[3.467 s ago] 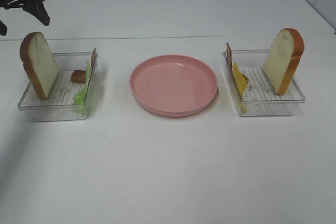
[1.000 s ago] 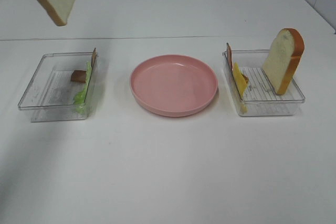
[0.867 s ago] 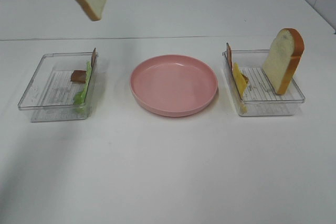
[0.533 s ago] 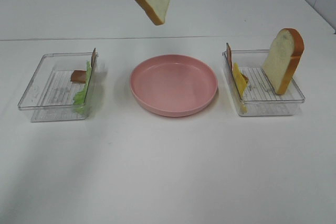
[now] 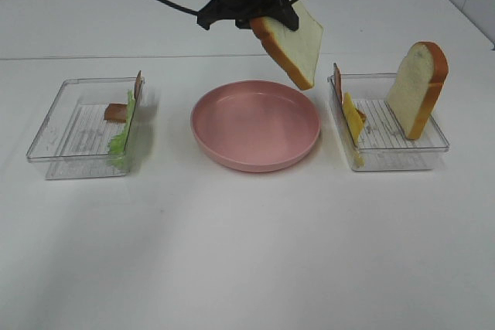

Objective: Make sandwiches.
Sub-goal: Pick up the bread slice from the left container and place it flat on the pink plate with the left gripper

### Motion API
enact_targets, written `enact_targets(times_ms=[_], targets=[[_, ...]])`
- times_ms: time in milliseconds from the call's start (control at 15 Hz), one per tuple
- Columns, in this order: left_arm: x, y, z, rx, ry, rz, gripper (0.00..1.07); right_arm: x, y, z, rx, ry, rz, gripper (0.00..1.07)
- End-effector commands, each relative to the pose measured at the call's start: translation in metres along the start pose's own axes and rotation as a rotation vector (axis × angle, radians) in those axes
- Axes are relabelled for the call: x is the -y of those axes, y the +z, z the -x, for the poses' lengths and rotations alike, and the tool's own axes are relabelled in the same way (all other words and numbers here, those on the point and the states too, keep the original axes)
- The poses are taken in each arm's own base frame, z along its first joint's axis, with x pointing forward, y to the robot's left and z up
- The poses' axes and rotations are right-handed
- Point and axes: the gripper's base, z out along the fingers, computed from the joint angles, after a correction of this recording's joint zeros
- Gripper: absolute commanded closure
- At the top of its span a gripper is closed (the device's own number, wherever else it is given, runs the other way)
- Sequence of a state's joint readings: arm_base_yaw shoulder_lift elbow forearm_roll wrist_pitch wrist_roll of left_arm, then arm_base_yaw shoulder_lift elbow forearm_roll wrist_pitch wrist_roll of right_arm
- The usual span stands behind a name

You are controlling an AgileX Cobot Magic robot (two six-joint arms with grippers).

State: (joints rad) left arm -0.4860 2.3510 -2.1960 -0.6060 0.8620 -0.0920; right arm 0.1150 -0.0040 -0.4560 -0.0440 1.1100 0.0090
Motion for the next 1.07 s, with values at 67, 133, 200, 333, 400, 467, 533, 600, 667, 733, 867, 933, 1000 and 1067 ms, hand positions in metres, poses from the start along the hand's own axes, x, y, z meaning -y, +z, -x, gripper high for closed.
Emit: enact_targets(times_ms=[67, 133, 200, 333, 400, 467, 533, 600, 667, 733, 867, 933, 1000, 1067], targets=[[-0.013, 0.026, -0.011, -0.062, -0.083, -0.021, 1.07, 0.0, -0.002, -0.002, 0.033, -0.008, -0.006, 0.11], [-0.017, 0.031, -0.013, -0.076, -0.096, -0.015, 1.07, 0.0, -0.002, -0.002, 0.033, -0.008, -0.006, 0.11], [-0.023, 0.039, -0.017, -0.092, -0.108, -0.006, 1.07, 0.0, -0.002, -0.002, 0.033, -0.008, -0.006, 0.11], [-0.043, 0.06, -0.026, -0.13, -0.191, 0.023, 1.07, 0.0, -0.002, -0.002, 0.033, -0.008, -0.006, 0.11], [-0.047, 0.064, -0.028, -0.139, -0.216, 0.029, 1.07, 0.0, -0.002, -0.002, 0.033, -0.008, -0.006, 0.11], [-0.051, 0.068, -0.03, -0.148, -0.236, 0.039, 1.07, 0.0, -0.002, -0.002, 0.033, -0.008, -0.006, 0.11], [-0.055, 0.071, -0.03, -0.137, -0.24, 0.047, 1.07, 0.0, -0.002, -0.002, 0.033, -0.008, -0.006, 0.11], [-0.056, 0.073, -0.029, -0.121, -0.246, 0.046, 1.07, 0.0, -0.002, -0.002, 0.033, -0.008, -0.006, 0.11], [-0.056, 0.074, -0.029, -0.112, -0.251, 0.046, 1.07, 0.0, -0.002, -0.002, 0.033, -0.008, -0.006, 0.11], [-0.059, 0.075, -0.028, -0.104, -0.273, 0.048, 1.07, 0.0, -0.002, -0.002, 0.033, -0.008, -0.006, 0.11], [-0.062, 0.078, -0.03, -0.117, -0.29, 0.049, 1.07, 0.0, -0.002, -0.002, 0.033, -0.008, -0.006, 0.11], [-0.064, 0.077, -0.029, -0.114, -0.302, 0.05, 1.07, 0.0, -0.002, -0.002, 0.033, -0.008, -0.006, 0.11], [-0.065, 0.076, -0.029, -0.116, -0.308, 0.052, 1.07, 0.0, -0.002, -0.002, 0.033, -0.008, -0.006, 0.11], [-0.067, 0.075, -0.029, -0.125, -0.331, 0.058, 1.07, 0.0, -0.002, -0.002, 0.033, -0.008, -0.006, 0.11]])
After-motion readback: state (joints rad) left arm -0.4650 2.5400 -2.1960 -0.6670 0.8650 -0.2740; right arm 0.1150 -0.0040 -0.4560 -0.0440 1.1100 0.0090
